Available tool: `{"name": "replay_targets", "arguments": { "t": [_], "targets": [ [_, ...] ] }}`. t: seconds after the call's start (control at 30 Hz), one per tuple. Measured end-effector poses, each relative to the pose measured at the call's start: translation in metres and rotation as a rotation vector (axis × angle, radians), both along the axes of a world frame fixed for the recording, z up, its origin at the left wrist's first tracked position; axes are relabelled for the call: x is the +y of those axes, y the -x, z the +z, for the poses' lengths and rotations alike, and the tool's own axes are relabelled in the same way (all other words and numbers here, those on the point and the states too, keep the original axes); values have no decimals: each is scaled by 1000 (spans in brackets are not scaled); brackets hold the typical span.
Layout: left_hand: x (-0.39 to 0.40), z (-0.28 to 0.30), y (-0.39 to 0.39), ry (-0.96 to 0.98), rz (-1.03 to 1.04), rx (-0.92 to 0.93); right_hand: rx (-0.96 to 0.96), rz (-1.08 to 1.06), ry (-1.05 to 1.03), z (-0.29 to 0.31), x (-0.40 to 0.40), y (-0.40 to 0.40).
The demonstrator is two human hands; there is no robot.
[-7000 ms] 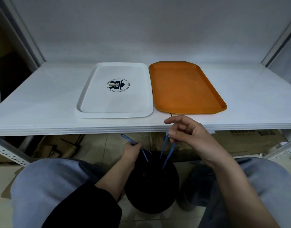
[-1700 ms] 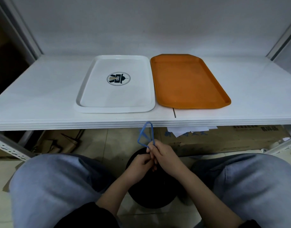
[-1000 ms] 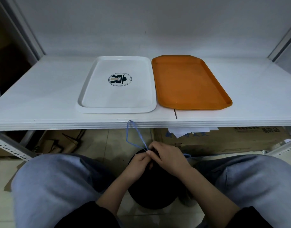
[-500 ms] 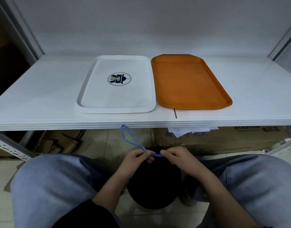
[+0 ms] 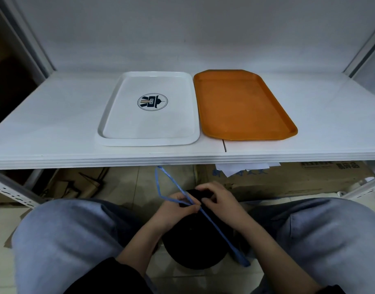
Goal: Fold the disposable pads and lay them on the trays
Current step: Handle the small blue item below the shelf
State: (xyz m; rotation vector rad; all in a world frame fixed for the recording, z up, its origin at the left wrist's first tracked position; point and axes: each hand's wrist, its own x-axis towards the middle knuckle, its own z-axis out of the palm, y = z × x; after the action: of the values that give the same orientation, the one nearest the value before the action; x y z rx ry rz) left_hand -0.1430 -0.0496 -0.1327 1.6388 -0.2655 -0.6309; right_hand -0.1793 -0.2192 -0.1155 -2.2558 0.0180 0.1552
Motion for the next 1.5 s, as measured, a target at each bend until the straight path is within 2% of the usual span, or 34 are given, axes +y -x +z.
{"name": "replay_targets", "arguments": {
  "t": [0.1, 0.23, 0.53, 0.73, 0.83, 0.97, 1.17, 1.33, 1.5],
  "targets": [
    [4, -3, -2, -10, -54, -46, 111, 145, -172, 0, 4, -3],
    [5, -4, -5, -7, 37, -92, 234, 143, -334, -1, 1, -4],
    [9, -15, -4, -219, 77, -485, 200, -136, -432, -10, 13, -3],
    [13, -20, 1, -417, 99, -614, 185, -52, -460, -11, 12, 2],
    [10, -14, 8, -310, 146, -603, 235, -102, -516, -5, 10, 1],
    [8, -13, 11, -336, 107, -666, 281, -34, -494, -3, 10, 1],
    [10, -10, 4, -258, 82, -567, 324, -45, -552, -3, 7, 2],
    [5, -7, 1, -75, 116, -206, 358, -101, -577, -8, 2, 3],
    [2, -10, -2, 48, 166, -34, 222, -158, -577, -5, 6, 0]
  ]
}}
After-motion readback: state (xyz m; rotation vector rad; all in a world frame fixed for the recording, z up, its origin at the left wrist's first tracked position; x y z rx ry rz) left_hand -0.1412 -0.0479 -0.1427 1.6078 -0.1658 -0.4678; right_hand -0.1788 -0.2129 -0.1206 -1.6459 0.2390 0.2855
